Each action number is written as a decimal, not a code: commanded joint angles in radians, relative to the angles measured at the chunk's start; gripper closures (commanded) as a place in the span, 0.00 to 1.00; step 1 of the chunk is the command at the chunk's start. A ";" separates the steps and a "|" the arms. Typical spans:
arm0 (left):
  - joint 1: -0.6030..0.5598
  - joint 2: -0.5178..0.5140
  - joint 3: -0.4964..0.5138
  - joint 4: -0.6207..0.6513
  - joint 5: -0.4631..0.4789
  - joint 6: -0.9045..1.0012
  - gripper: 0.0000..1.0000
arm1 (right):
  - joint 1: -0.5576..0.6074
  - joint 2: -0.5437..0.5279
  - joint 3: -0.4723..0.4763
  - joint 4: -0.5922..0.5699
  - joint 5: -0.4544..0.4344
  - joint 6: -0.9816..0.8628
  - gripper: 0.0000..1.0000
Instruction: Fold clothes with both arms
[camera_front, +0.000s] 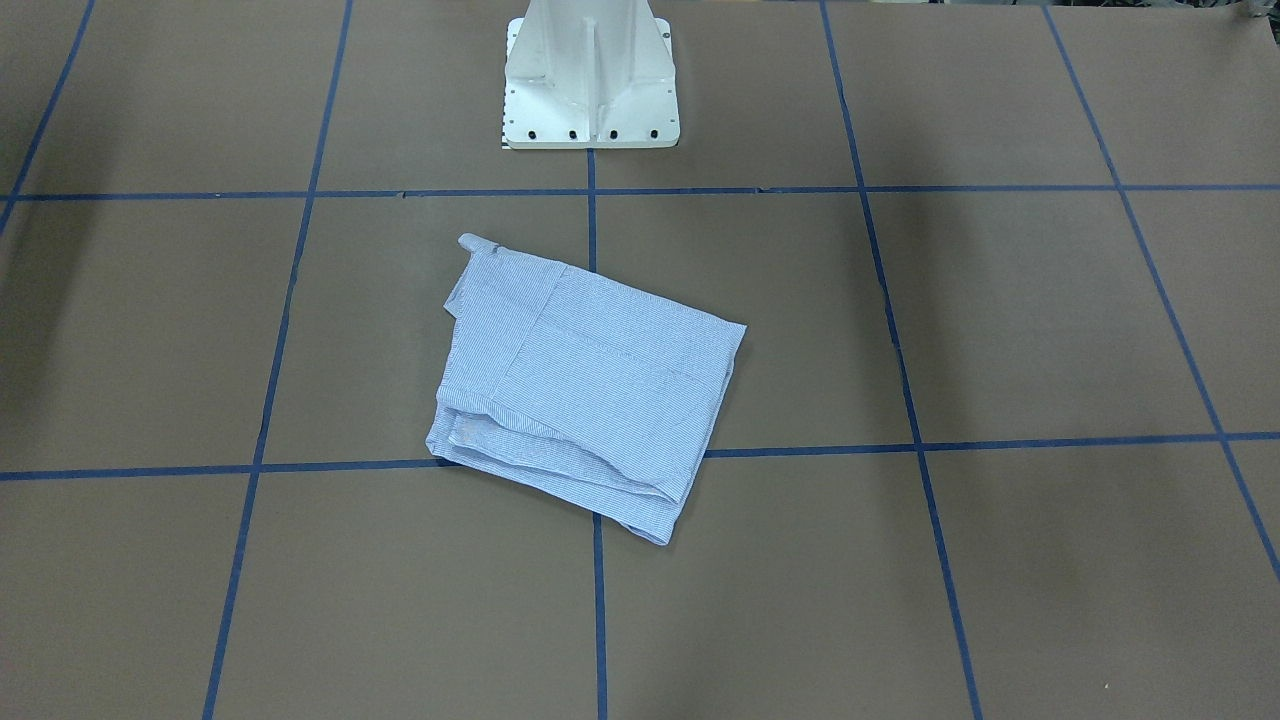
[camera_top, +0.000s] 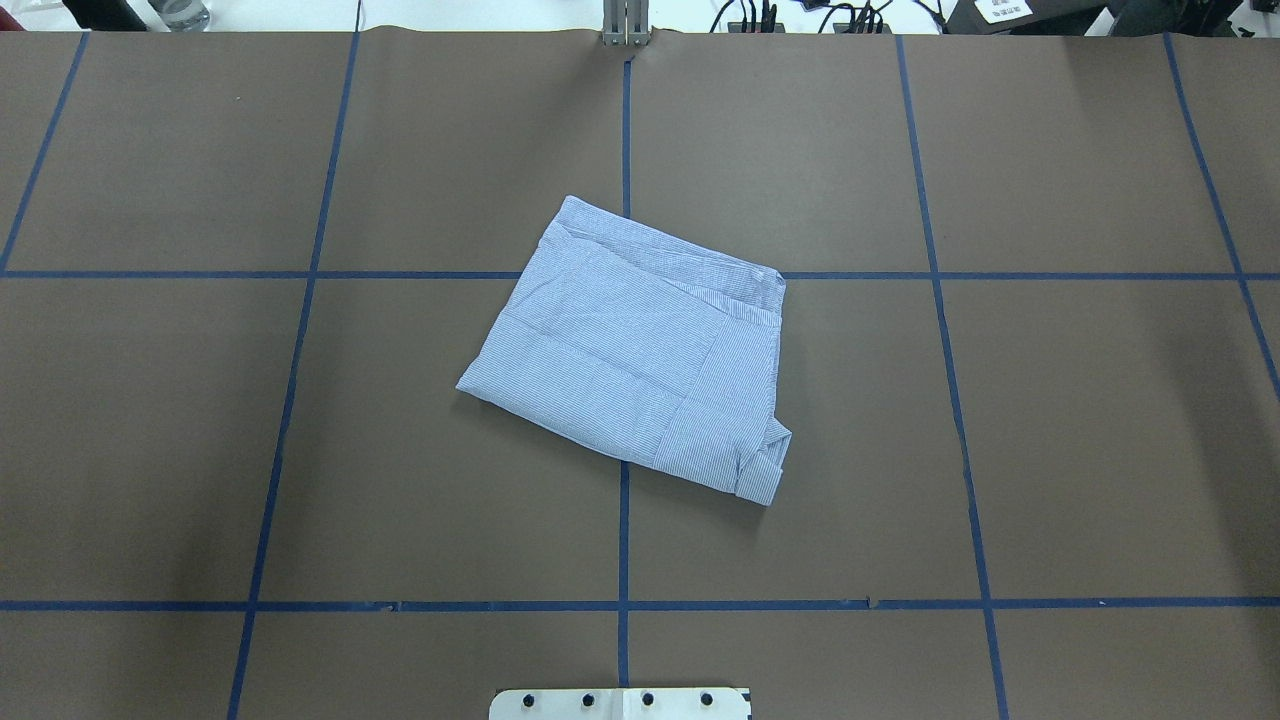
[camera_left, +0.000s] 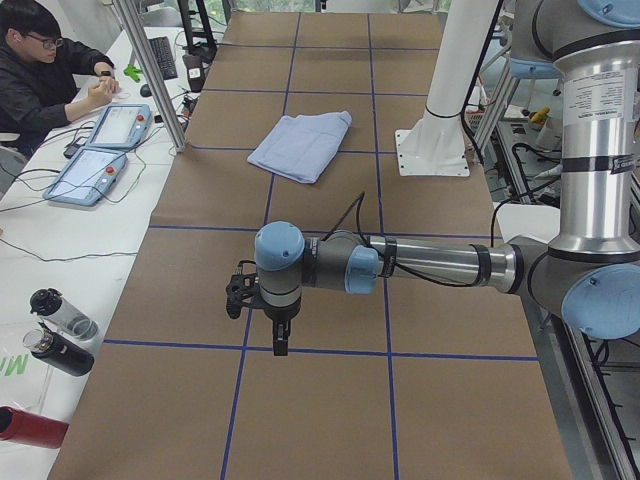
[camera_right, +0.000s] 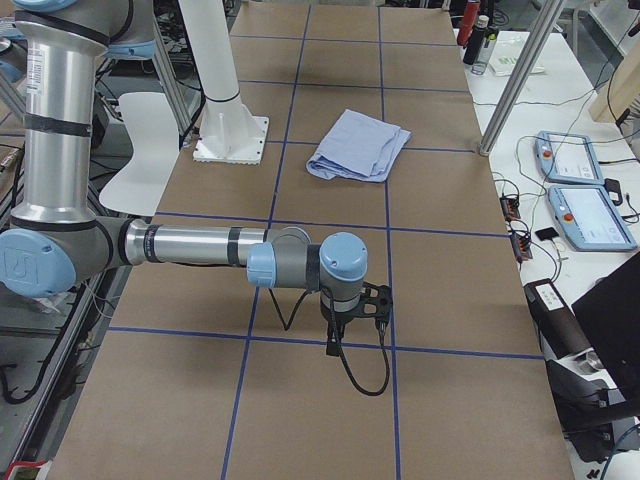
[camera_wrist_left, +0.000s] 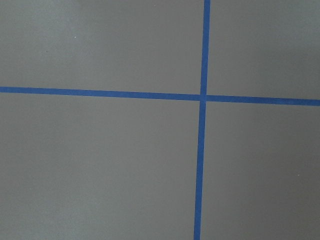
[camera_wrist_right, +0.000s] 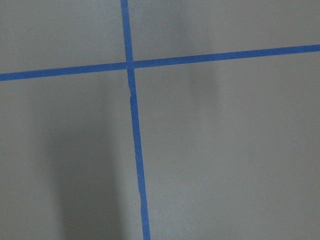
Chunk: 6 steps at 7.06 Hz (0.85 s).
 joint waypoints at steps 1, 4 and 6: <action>0.001 -0.003 0.000 -0.002 0.000 0.000 0.01 | 0.000 0.002 0.002 0.000 0.001 -0.001 0.00; 0.001 -0.002 0.000 0.000 -0.006 0.000 0.01 | 0.000 0.012 0.003 0.002 0.012 -0.003 0.00; 0.002 0.000 -0.002 0.000 -0.012 0.002 0.01 | 0.000 0.014 0.005 0.002 0.013 -0.003 0.00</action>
